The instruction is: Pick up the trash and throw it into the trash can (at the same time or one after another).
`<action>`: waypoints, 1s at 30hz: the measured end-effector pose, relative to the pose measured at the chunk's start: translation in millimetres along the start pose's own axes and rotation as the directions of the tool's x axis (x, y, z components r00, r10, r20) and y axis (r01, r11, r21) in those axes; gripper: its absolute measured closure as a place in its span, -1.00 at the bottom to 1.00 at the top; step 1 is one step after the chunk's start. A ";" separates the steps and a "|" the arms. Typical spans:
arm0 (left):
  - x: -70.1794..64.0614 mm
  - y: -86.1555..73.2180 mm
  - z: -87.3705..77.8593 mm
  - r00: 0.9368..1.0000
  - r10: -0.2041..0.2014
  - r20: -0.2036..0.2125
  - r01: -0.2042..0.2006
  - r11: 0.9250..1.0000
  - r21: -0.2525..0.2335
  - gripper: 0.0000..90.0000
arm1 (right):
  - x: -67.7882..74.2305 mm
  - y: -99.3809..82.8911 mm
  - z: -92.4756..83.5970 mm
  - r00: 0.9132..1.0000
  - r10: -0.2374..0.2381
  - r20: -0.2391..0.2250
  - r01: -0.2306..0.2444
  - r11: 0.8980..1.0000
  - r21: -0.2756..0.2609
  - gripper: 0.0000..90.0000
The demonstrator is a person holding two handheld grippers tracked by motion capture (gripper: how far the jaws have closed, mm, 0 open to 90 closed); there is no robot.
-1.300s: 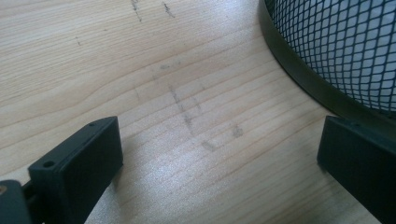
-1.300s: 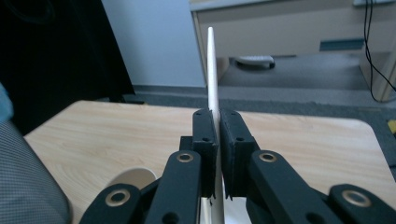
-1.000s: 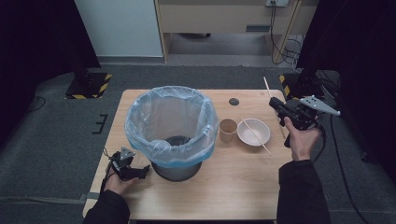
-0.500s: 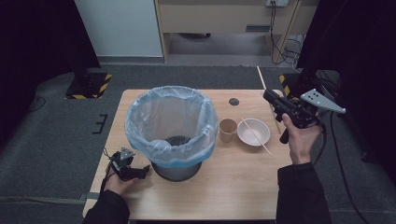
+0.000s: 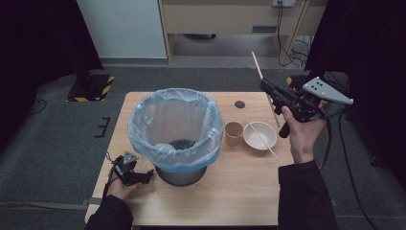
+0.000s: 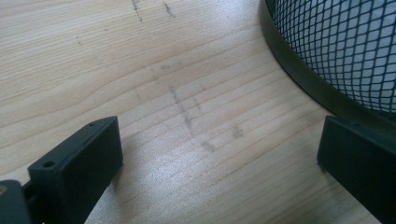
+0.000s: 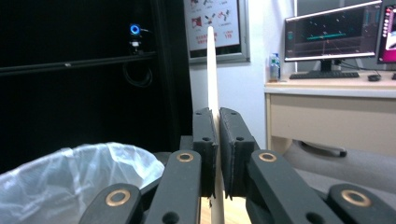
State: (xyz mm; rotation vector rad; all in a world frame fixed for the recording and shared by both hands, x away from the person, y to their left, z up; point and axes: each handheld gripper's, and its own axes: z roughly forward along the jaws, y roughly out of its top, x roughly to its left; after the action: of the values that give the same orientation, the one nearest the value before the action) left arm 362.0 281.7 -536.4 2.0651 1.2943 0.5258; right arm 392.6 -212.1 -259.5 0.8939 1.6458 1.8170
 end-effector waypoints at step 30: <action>-0.3 0.0 0.3 1.000 -0.003 0.000 0.003 1.000 -0.003 -1.00 | 74.1 22.7 62.8 0.987 -0.027 -0.159 0.026 1.000 -0.007 0.91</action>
State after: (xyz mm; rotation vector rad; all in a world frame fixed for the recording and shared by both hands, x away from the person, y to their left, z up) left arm 362.1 281.3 -536.6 2.0605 1.2953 0.5262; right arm 394.0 -118.4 -225.3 0.7371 1.7397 1.9159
